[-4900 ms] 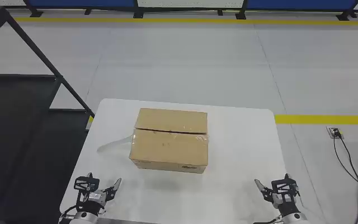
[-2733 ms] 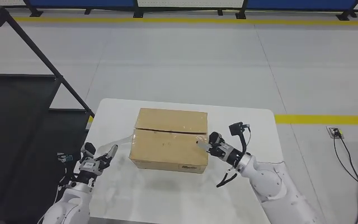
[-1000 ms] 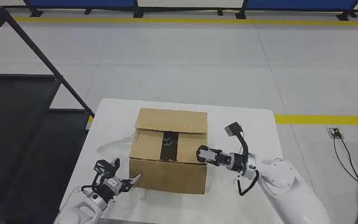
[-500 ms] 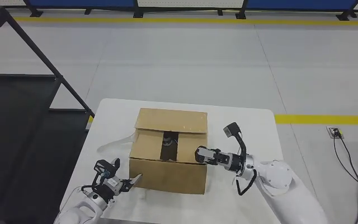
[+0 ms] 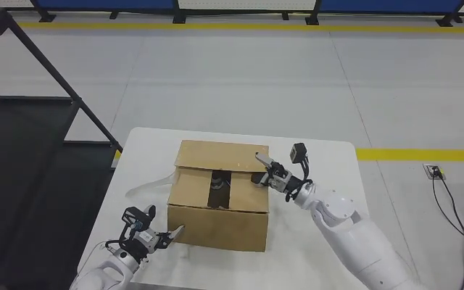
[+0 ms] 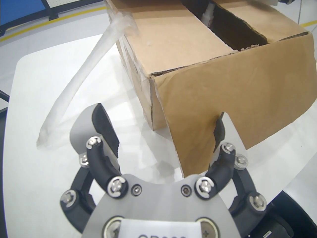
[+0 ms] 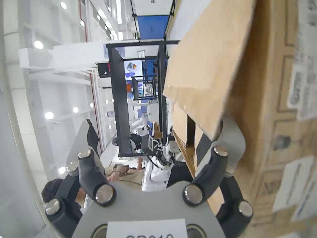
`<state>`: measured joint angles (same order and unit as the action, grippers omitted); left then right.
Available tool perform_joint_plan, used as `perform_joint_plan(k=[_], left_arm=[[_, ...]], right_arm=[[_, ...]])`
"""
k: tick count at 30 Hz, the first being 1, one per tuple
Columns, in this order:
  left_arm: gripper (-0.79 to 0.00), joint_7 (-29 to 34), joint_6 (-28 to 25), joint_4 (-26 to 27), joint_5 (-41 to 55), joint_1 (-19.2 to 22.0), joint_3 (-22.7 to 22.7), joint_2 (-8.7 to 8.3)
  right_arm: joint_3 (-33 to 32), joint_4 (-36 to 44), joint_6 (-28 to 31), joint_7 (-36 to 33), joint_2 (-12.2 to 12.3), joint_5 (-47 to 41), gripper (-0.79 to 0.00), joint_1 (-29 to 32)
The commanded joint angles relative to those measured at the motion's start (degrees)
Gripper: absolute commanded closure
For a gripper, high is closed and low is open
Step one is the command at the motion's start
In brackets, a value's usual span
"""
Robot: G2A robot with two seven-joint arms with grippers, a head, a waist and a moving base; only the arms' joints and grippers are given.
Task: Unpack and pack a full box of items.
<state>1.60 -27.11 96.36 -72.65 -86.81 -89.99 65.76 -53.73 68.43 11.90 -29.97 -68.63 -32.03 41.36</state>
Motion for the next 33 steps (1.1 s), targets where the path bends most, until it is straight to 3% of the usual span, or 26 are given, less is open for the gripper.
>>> perform_joint_plan(k=[1,6,10,15,19,29,33], left_arm=[[-0.785,0.0,0.0,0.0,0.0,0.0,0.0,0.0],[-0.785,0.0,0.0,0.0,0.0,0.0,0.0,0.0],[-0.785,0.0,0.0,0.0,0.0,0.0,0.0,0.0],[-0.785,0.0,0.0,0.0,0.0,0.0,0.0,0.0],[-0.785,0.0,0.0,0.0,0.0,0.0,0.0,0.0],[-0.785,0.0,0.0,0.0,0.0,0.0,0.0,0.0],[-0.785,0.0,0.0,0.0,0.0,0.0,0.0,0.0]], right_arm=[[0.7,-0.4,1.8,3.3,-0.7,0.7,-0.785,-0.8],[2.1,-1.4,4.2,12.3,-2.5,4.3,-0.785,-3.8],[4.5,-3.6,2.0,22.3,-4.2,10.9,-0.785,-7.4],[8.5,-10.6,0.1,29.7,-7.3,15.4,-0.785,-13.1],[10.9,-16.6,0.8,30.0,-9.5,16.5,-0.785,-16.8],[10.9,-16.6,0.8,30.0,-9.5,16.5,-0.785,-16.8],[11.3,-16.2,-2.6,28.4,-10.3,16.6,-0.785,-17.2]])
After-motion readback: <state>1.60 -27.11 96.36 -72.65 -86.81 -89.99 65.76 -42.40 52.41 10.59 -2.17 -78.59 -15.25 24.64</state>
